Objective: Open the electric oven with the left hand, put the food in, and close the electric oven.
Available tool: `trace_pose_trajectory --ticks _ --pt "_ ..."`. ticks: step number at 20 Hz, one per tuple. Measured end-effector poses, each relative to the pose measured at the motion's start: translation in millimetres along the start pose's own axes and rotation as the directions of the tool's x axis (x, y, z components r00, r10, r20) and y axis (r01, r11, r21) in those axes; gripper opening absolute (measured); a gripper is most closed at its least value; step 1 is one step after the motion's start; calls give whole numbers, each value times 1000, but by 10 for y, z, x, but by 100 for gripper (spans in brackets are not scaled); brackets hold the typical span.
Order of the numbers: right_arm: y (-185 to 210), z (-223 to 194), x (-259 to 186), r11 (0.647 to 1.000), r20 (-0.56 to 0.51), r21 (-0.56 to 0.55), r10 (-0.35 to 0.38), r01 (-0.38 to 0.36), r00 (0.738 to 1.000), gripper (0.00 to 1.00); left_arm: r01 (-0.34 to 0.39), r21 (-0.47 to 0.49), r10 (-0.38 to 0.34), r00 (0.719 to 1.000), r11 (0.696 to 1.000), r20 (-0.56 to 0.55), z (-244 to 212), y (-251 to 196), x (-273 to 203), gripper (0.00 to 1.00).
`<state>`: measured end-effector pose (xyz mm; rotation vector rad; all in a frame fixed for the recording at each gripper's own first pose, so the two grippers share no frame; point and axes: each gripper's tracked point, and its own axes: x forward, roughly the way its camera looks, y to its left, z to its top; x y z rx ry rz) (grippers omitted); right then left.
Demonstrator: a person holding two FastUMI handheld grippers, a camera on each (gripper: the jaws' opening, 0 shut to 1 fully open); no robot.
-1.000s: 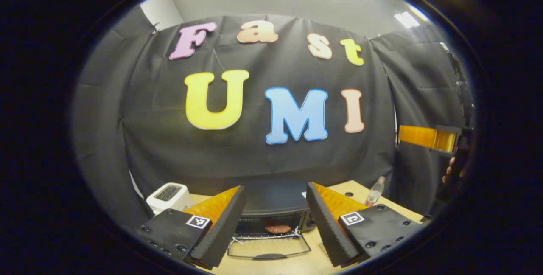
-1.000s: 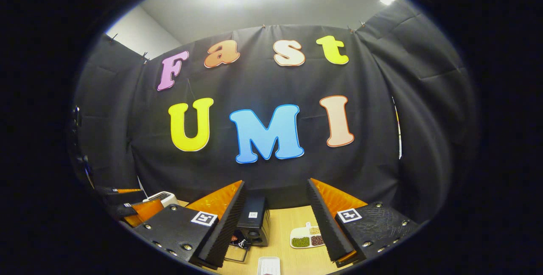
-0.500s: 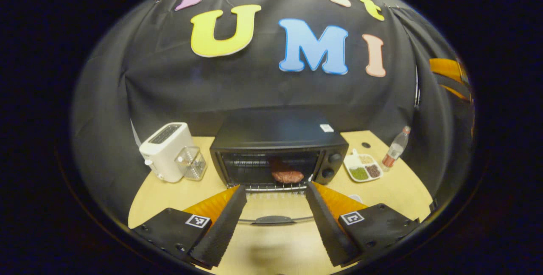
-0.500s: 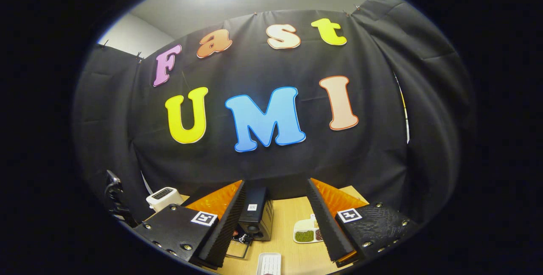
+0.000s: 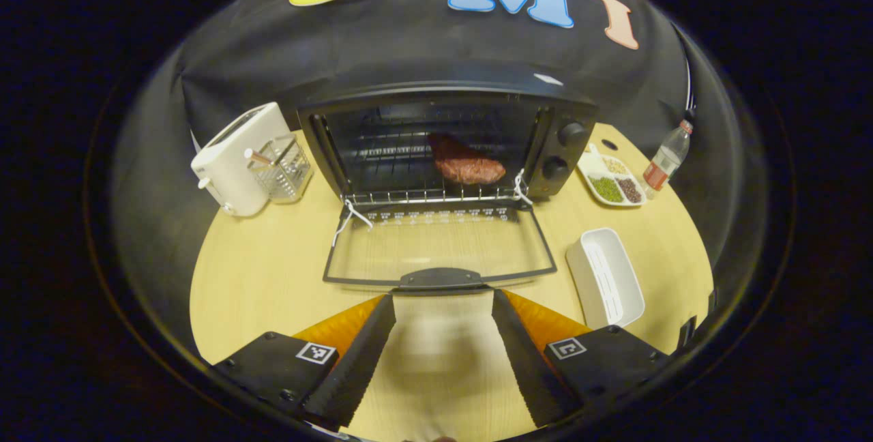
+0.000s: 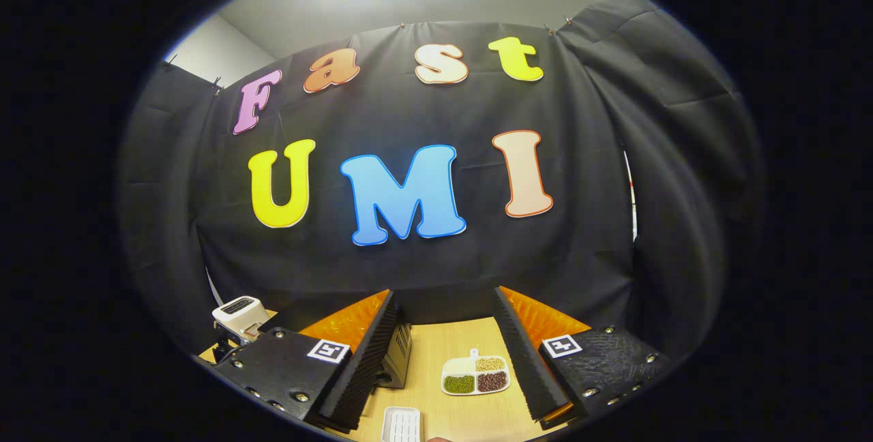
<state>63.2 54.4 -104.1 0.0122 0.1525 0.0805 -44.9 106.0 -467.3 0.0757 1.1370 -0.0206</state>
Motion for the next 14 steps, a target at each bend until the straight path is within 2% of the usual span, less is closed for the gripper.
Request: trace_pose_trajectory --ticks 1,2,3,4,5,6,7,8,10,11,14 --pt "-65 -5 4 1000 2 -6 -17 17 1000 87 -9 11 9 1000 1000 -23 -43 19 67 97" --pt "-133 9 -11 999 6 -10 -34 34 999 78 -9 22 10 999 1000 -47 -70 3 113 100" --pt "-182 7 -5 999 8 -7 -44 44 999 88 -3 31 5 997 1000 -73 -110 -10 177 97" --pt "-216 18 -6 998 7 -2 -56 56 998 92 4 33 -1 995 999 -99 -162 -17 234 97" --pt "-271 11 -6 998 7 -1 -69 69 998 92 8 23 -5 991 1000 -131 -221 -27 282 100" --pt "-321 11 -3 997 6 -2 -83 83 997 87 11 8 -10 988 1000 -156 -261 -40 326 92" --pt "-371 3 -6 996 5 -1 -94 94 996 92 9 -3 -10 984 1000 -178 -296 -45 377 92" --pt "-395 12 -16 995 5 3 -100 100 995 92 7 -7 -8 980 1000 -198 -329 -38 402 100" --pt "-454 11 -34 993 4 8 -115 115 993 92 6 0 -6 975 1000 -221 -359 -33 480 97" --pt "-482 5 -35 993 2 9 -122 122 993 92 5 -2 -6 973 1000 -232 -360 -31 508 100" --pt "-535 3 -61 990 2 7 -138 138 990 92 11 -18 -15 968 1000 -249 -352 -39 589 95"
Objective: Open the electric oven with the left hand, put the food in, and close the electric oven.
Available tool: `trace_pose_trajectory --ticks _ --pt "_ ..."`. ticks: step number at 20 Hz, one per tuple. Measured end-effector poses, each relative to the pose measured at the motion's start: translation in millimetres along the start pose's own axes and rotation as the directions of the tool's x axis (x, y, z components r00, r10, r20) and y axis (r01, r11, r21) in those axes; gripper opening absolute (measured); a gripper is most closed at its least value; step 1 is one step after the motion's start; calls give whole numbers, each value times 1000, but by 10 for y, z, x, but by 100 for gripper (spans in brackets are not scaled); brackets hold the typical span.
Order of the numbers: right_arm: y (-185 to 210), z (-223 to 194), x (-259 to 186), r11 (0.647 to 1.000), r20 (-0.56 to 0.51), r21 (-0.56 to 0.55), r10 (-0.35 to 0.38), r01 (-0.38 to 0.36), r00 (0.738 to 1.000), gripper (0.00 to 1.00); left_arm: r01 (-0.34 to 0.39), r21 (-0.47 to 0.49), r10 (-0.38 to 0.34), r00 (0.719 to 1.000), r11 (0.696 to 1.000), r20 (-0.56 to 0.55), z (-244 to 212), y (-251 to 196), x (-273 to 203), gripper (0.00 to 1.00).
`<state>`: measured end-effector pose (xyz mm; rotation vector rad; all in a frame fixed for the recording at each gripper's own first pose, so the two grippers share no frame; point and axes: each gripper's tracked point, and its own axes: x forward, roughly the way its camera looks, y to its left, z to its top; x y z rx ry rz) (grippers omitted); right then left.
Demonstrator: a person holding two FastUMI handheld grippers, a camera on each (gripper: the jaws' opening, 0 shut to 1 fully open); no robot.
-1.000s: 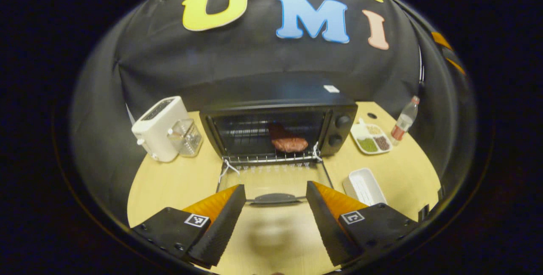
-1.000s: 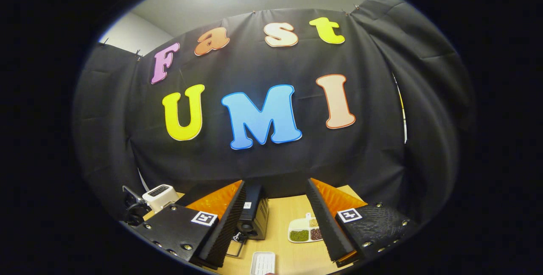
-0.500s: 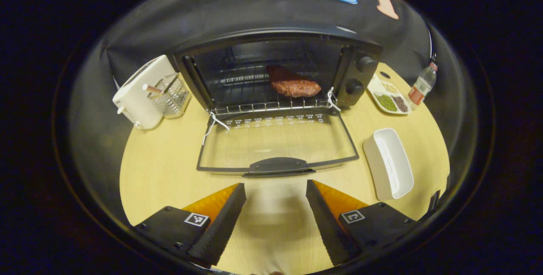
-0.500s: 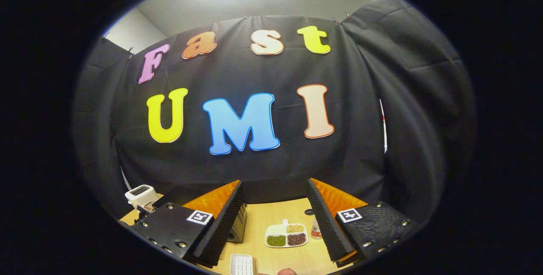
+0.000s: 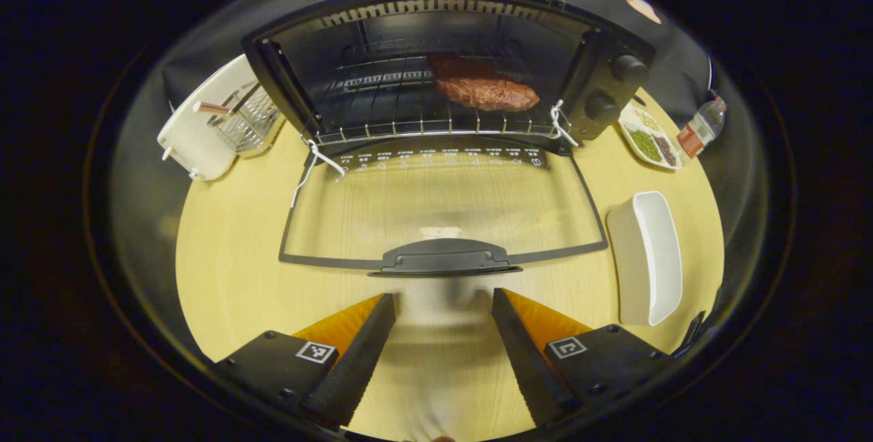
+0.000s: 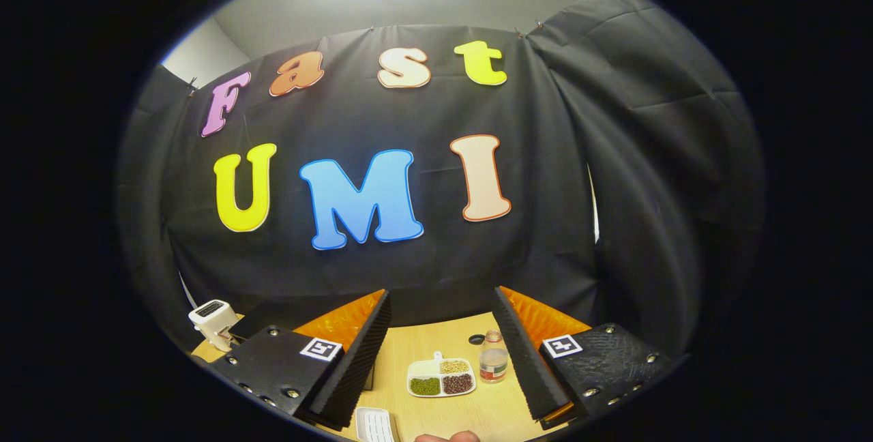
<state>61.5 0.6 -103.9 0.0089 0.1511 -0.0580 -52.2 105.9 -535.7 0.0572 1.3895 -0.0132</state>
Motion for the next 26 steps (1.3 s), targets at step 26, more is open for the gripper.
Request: trace_pose_trajectory --ticks 26 --pt "34 -86 -4 1000 -46 12 12 -11 999 92 4 14 -4 1000 1000 24 107 119 -9 92"
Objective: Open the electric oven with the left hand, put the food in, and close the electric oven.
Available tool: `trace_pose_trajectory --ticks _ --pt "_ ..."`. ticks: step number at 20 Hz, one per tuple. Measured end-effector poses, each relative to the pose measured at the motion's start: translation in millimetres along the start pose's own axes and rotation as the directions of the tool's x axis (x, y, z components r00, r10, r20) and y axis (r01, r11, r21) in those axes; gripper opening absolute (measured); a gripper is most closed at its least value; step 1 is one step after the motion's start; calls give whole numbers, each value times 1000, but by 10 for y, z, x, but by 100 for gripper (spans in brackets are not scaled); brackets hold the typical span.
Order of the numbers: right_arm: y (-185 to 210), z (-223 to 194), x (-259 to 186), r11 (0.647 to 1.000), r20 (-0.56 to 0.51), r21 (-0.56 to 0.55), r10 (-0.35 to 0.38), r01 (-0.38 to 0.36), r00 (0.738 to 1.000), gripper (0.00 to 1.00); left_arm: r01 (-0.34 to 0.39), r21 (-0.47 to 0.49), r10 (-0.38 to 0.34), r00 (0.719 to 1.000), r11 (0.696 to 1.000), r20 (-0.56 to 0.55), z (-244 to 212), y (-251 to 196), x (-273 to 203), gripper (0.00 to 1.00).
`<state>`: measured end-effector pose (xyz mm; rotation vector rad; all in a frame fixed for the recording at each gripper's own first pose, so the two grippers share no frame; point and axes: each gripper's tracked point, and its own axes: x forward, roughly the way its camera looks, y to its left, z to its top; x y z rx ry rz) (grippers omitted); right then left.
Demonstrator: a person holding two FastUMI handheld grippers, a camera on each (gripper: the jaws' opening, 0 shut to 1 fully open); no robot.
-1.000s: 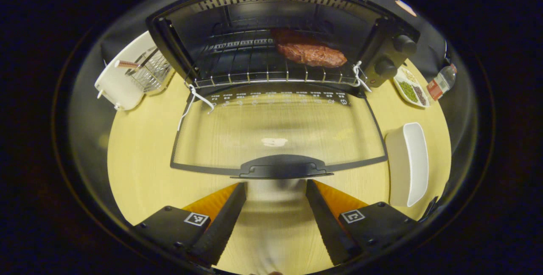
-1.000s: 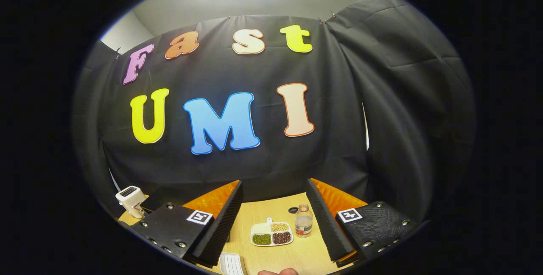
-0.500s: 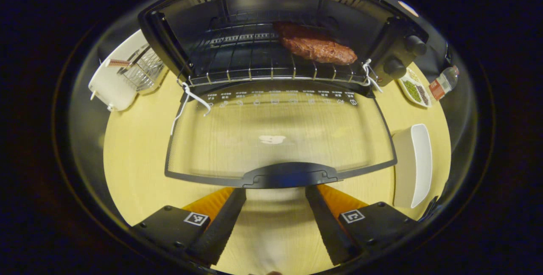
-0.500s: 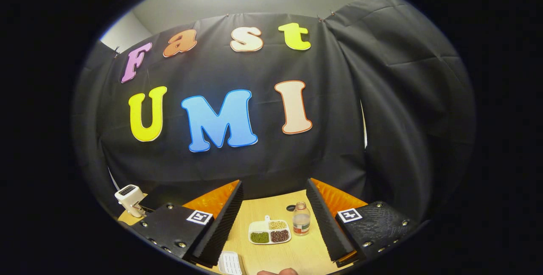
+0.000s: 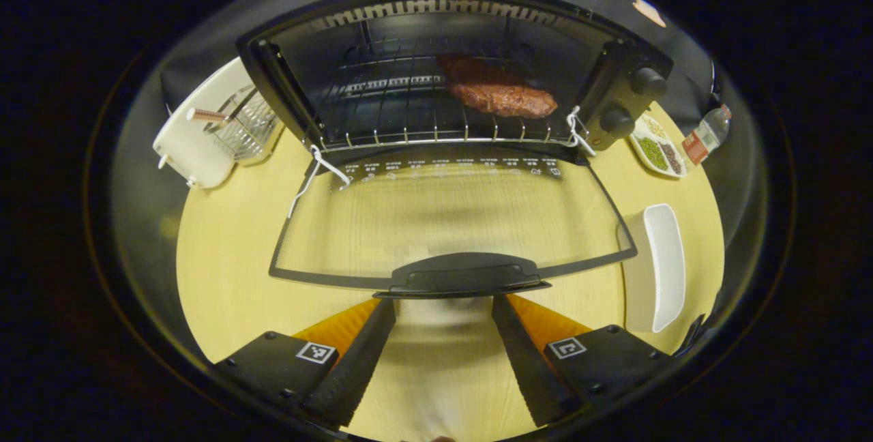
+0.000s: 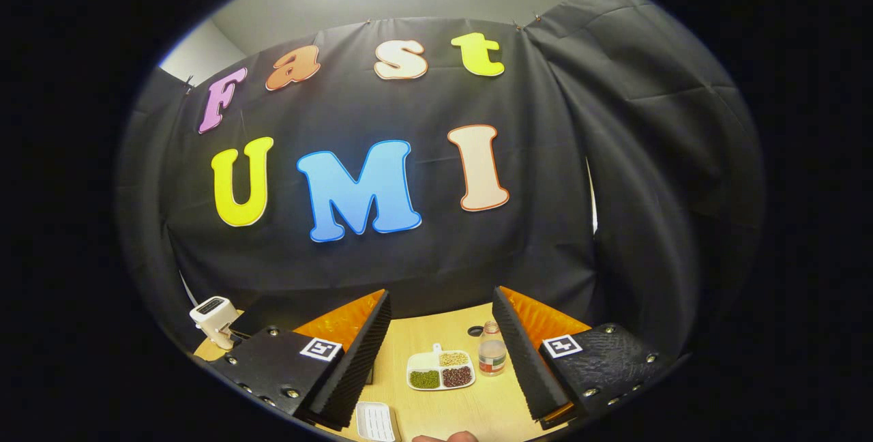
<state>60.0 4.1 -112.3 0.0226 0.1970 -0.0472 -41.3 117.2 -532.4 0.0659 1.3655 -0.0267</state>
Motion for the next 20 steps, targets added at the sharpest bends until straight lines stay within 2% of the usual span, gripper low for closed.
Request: trace_pose_trajectory --ticks 1,2,6,7,8,11,12,14,16,17,18,20 --pt "23 -11 3 1000 -1 -1 6 -6 1000 92 1 -1 -1 1000 1000 10 13 1 -31 92" --pt "47 -6 10 1000 -4 -2 12 -12 1000 92 3 1 -3 1000 1000 19 22 2 -77 97" --pt "145 21 2 999 1 -8 33 -33 999 92 0 -2 0 998 1000 71 84 -2 -240 97" --pt "164 31 1 999 2 -9 39 -39 999 92 1 -3 -1 997 1000 80 106 -1 -270 92" --pt "179 50 -3 999 7 -10 43 -43 999 92 3 -4 -2 996 1000 90 125 1 -315 100" --pt "186 52 -13 999 10 -9 44 -44 999 92 7 -5 -6 993 1000 120 190 7 -405 100" --pt "180 43 -13 999 8 -7 44 -44 999 92 9 -9 -7 992 1000 129 208 3 -435 97" --pt "183 19 -27 999 3 -4 44 -44 999 92 13 -21 -10 988 1000 152 247 3 -492 100" --pt "175 12 -39 999 2 -2 42 -42 999 92 27 -40 -20 984 999 177 288 -7 -551 92" --pt "170 9 -49 999 2 1 43 -43 999 92 39 -52 -29 983 998 184 303 -34 -580 97" --pt "180 14 -58 999 3 5 45 -45 999 92 46 -56 -35 982 997 187 326 -42 -584 92" --pt "164 26 -72 999 6 8 43 -43 999 92 41 -41 -33 980 998 197 364 -42 -591 100"
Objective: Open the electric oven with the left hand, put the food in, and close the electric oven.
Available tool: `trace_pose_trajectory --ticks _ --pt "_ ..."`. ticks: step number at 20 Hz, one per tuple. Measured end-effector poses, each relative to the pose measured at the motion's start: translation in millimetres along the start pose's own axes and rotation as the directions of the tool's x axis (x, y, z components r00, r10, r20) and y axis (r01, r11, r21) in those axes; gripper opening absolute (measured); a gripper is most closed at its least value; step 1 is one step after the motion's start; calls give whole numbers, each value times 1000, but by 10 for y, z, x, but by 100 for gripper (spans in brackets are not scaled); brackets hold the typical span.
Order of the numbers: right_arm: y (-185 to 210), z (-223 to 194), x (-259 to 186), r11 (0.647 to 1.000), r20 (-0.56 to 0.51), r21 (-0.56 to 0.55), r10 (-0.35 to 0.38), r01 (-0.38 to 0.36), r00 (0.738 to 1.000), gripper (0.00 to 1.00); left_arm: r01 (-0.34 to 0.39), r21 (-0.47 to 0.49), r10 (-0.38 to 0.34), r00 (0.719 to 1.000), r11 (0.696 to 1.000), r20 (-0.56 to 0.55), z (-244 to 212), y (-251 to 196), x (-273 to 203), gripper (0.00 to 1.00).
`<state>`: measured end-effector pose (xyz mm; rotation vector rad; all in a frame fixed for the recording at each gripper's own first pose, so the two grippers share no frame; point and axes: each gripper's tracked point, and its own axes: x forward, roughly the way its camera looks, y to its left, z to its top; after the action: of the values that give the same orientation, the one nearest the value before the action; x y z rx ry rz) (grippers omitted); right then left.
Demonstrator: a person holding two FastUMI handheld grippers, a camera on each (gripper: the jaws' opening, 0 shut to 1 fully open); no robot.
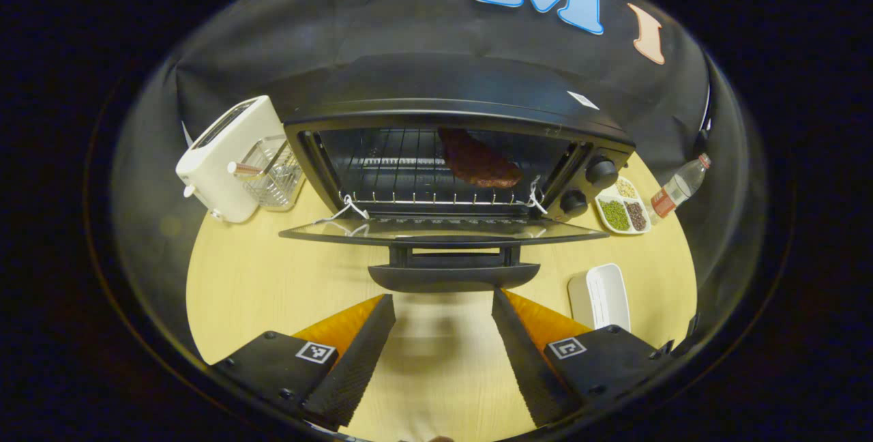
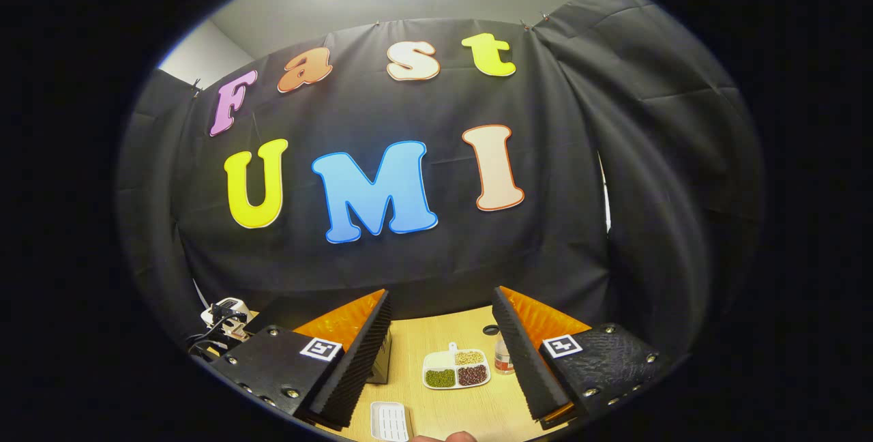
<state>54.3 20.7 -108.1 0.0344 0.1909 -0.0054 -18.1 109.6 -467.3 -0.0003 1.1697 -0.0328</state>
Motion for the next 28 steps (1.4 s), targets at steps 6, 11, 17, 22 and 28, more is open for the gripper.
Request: trace_pose_trajectory --ticks 6,11,17,22,28 --pt "-91 -38 -62 1000 -5 2 -17 17 1000 92 9 6 -9 1000 1000 15 71 -42 -26 100" --pt "-166 -40 -98 1000 -2 26 -13 13 1000 92 6 3 -7 999 1000 43 197 -21 -64 100" --pt "-296 -44 -50 999 1 27 -18 18 1000 92 8 8 -9 996 1000 89 347 -39 -161 99" --pt "-344 -51 5 1000 -9 -7 -10 10 1000 92 21 7 -22 971 1000 238 725 -234 -580 97" --pt "-211 254 35 995 46 -91 41 -36 998 92 65 2 -52 767 998 639 1740 -677 -2046 97"
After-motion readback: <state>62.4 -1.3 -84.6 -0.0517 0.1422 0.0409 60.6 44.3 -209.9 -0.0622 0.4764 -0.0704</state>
